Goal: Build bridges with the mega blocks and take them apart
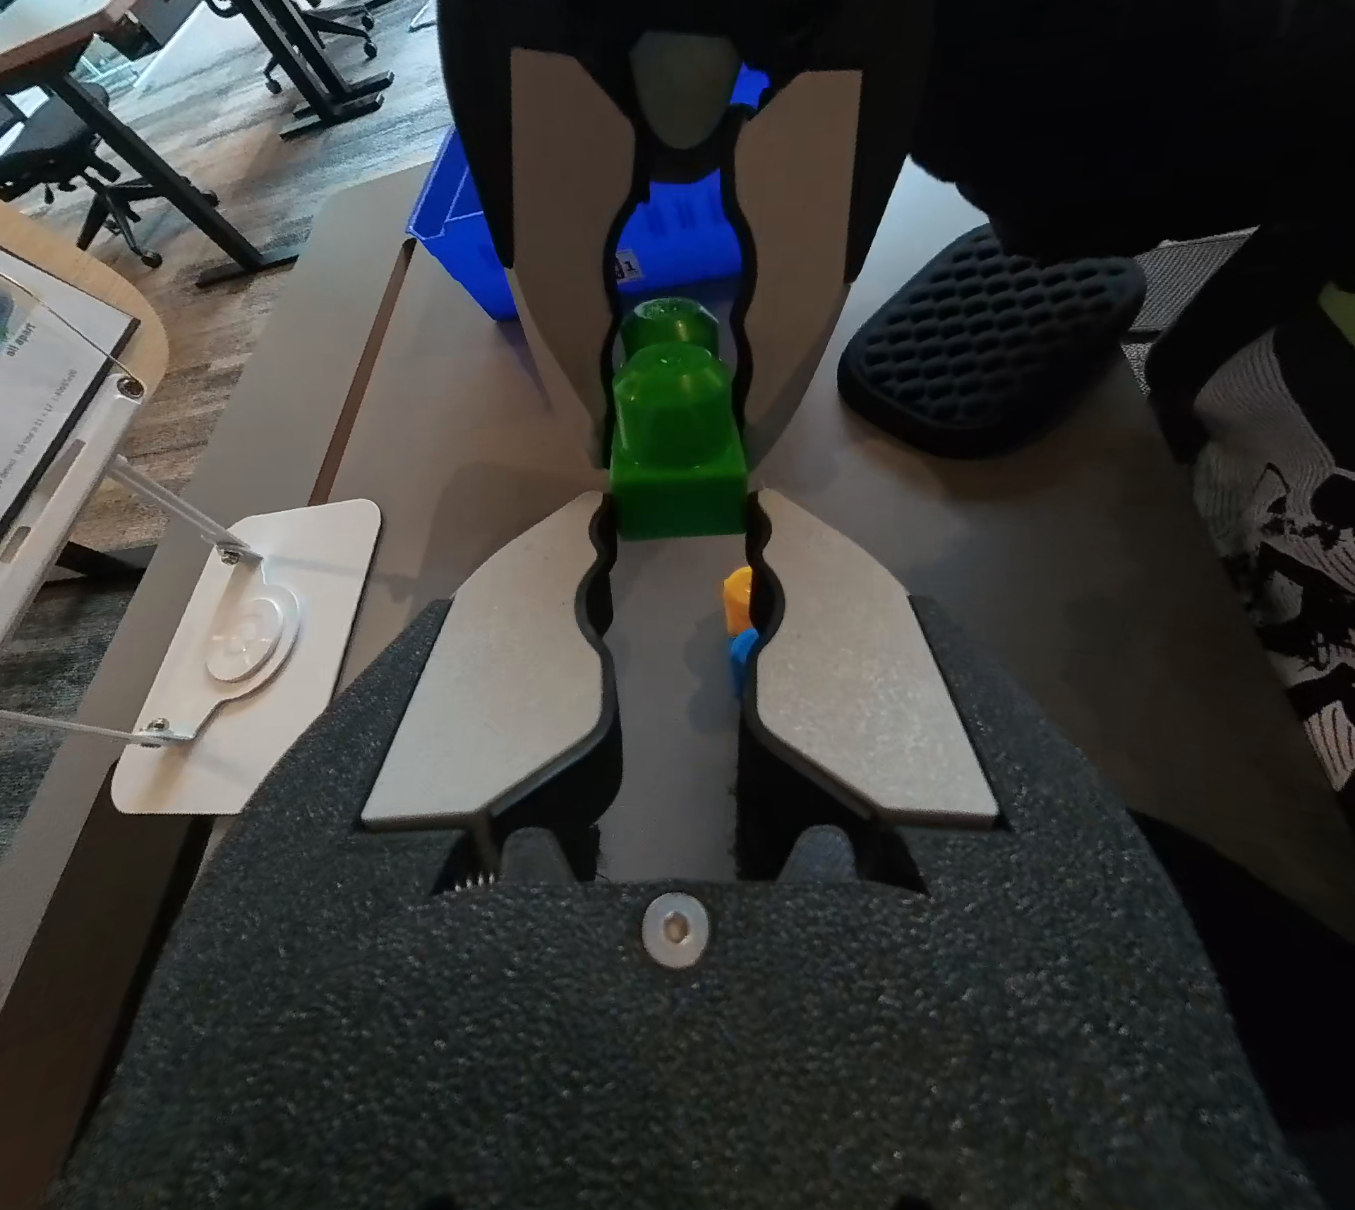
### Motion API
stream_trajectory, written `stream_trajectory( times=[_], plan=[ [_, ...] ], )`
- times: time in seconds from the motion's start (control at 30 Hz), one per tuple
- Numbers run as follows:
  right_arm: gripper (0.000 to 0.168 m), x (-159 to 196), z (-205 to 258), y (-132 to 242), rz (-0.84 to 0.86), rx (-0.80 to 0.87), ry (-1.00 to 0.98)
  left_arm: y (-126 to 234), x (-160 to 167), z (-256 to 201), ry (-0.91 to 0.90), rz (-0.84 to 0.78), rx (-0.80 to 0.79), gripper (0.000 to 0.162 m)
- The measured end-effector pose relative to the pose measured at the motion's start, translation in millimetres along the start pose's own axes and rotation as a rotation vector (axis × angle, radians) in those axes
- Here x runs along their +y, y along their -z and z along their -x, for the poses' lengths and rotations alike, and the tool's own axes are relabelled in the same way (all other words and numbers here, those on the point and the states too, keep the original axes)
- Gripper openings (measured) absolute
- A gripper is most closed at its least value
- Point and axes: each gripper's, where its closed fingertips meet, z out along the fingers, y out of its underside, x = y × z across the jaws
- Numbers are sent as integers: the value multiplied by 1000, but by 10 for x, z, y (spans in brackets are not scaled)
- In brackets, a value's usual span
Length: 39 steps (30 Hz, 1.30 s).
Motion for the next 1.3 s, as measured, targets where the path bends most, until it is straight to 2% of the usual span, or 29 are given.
stream_trajectory(
  times=[0.47,0.57,0.63,0.8,0.9,1.1,1.3],
  plan=[
    [35,-8,5,-46,21,-6,14,-10,59,-4,2,13,1,34],
    [35,100,0,-72,91,-3,30,6,227,-35,9,64,-23,60],
    [35,137,30,-95,109,-22,33,2,385,-118,53,48,-23,71],
    [35,221,88,-177,148,-48,33,15,883,-258,186,-60,-81,92],
    [35,261,132,-245,168,-67,29,73,982,-290,240,-184,-101,106],
    [35,372,210,-411,232,-105,17,168,1035,-327,231,-374,-144,100],
    [36,466,291,-566,306,-142,26,219,1223,-338,254,-385,-153,92]
  ],
)
